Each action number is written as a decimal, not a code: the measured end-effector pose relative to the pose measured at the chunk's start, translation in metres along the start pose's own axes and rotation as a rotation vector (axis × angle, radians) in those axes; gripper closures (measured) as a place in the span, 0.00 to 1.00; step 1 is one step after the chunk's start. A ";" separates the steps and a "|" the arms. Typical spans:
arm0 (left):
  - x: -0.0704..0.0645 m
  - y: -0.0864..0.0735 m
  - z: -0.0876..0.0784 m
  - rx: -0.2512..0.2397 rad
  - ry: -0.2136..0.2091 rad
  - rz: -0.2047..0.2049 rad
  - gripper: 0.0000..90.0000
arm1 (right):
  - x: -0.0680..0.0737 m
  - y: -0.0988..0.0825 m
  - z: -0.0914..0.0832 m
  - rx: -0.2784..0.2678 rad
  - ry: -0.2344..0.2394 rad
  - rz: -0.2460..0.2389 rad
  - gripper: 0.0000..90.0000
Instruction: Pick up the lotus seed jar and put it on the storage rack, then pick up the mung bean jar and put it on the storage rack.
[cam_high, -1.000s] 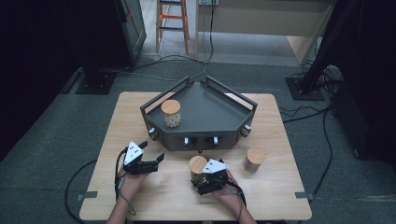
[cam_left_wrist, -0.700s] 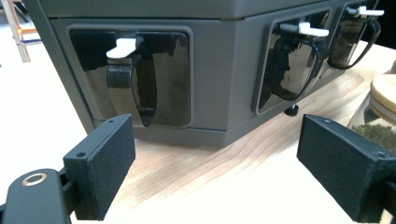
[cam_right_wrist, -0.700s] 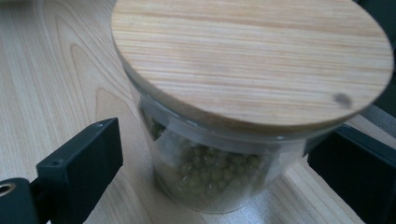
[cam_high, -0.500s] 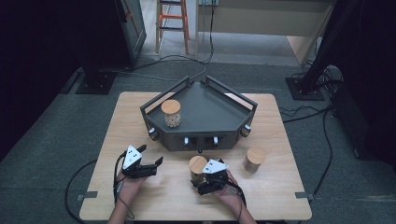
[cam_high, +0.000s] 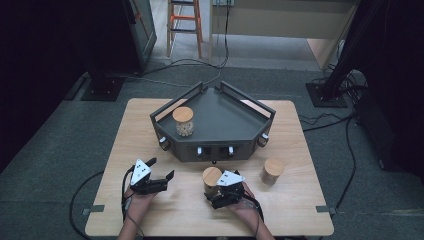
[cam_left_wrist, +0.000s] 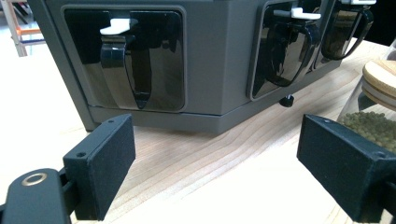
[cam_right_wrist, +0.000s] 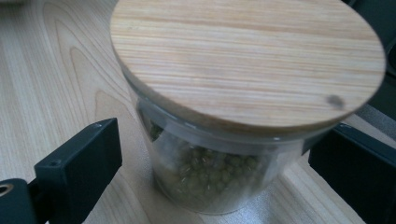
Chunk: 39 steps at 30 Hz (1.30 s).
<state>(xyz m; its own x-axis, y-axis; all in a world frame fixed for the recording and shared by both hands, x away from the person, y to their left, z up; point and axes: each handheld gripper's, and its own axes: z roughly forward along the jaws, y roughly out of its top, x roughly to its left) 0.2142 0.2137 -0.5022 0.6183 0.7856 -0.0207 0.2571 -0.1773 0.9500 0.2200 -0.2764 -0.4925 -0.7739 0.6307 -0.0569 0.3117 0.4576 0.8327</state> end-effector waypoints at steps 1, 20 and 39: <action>0.000 -0.001 0.000 0.000 -0.001 -0.001 0.13 | 0.000 0.000 0.000 -0.003 0.001 0.000 0.02; -0.003 -0.017 -0.006 0.002 -0.002 -0.014 0.13 | 0.000 -0.001 0.000 -0.013 0.001 0.004 0.00; -0.004 -0.016 -0.005 0.020 0.005 -0.016 0.13 | 0.003 0.004 0.003 0.014 -0.007 -0.018 0.05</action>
<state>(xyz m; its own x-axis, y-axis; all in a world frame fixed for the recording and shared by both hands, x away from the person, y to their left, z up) 0.2040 0.2167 -0.5160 0.6106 0.7912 -0.0341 0.2820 -0.1769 0.9430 0.2199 -0.2710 -0.4912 -0.7753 0.6271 -0.0757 0.3060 0.4778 0.8235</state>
